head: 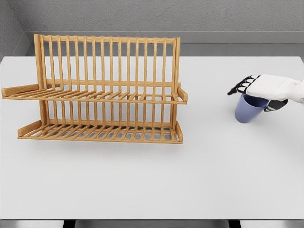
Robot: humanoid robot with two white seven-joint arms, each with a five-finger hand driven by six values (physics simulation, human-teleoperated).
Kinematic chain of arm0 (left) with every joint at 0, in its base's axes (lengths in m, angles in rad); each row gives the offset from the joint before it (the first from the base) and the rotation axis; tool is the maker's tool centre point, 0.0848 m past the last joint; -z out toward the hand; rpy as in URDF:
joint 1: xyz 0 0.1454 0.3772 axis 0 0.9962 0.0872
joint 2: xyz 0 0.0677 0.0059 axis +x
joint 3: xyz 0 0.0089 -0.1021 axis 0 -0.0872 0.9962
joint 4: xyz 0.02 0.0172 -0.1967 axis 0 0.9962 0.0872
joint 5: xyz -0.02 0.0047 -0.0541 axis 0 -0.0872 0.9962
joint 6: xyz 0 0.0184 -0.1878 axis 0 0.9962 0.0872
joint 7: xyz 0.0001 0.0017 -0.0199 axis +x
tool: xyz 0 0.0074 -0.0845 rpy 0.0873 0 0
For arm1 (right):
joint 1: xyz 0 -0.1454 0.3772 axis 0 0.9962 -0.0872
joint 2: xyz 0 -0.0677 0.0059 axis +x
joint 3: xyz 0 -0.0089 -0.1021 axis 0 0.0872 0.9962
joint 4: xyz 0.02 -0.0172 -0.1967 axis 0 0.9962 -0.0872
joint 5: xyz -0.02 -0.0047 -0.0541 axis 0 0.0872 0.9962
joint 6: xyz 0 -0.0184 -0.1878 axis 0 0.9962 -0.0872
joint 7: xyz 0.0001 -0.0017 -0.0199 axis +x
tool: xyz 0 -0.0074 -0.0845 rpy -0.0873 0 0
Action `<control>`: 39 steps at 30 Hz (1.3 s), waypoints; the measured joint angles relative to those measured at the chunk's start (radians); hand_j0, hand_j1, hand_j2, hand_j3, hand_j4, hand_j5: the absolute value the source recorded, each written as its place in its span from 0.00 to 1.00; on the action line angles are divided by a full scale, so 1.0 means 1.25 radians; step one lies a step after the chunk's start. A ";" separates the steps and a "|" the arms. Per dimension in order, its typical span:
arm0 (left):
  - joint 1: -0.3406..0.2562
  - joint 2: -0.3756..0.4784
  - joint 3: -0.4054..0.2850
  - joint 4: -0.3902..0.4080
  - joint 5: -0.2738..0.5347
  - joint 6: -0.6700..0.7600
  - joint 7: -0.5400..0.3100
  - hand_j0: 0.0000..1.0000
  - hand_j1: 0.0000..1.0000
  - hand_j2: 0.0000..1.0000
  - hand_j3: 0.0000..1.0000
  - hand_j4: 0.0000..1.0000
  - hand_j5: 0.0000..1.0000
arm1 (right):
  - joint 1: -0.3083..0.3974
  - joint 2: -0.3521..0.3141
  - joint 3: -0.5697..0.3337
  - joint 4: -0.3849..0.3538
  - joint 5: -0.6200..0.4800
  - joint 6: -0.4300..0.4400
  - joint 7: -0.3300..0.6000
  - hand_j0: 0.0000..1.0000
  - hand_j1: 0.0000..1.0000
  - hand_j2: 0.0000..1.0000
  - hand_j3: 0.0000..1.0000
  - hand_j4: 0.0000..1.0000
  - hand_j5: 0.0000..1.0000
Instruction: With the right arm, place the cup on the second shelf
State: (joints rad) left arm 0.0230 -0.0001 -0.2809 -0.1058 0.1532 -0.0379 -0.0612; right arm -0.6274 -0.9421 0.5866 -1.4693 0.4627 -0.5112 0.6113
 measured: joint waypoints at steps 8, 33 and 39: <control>0.000 0.000 0.000 0.000 0.000 0.000 0.000 1.00 1.00 1.00 1.00 1.00 1.00 | 0.000 0.001 0.010 0.001 -0.002 0.002 -0.001 0.79 0.79 0.79 0.79 0.79 0.79; -0.001 0.000 0.000 0.000 0.000 0.000 0.000 1.00 1.00 1.00 1.00 1.00 1.00 | -0.050 0.003 -0.001 -0.004 -0.001 0.001 0.000 0.68 0.68 0.68 0.68 0.68 0.68; -0.001 0.000 0.000 0.000 0.000 0.000 0.000 1.00 1.00 1.00 1.00 1.00 1.00 | -0.059 0.005 -0.001 -0.005 -0.001 0.001 0.000 0.66 0.66 0.66 0.66 0.66 0.66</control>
State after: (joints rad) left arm 0.0215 -0.0001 -0.2808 -0.1058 0.1533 -0.0374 -0.0612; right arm -0.7010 -0.9364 0.5851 -1.4754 0.4617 -0.5100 0.6113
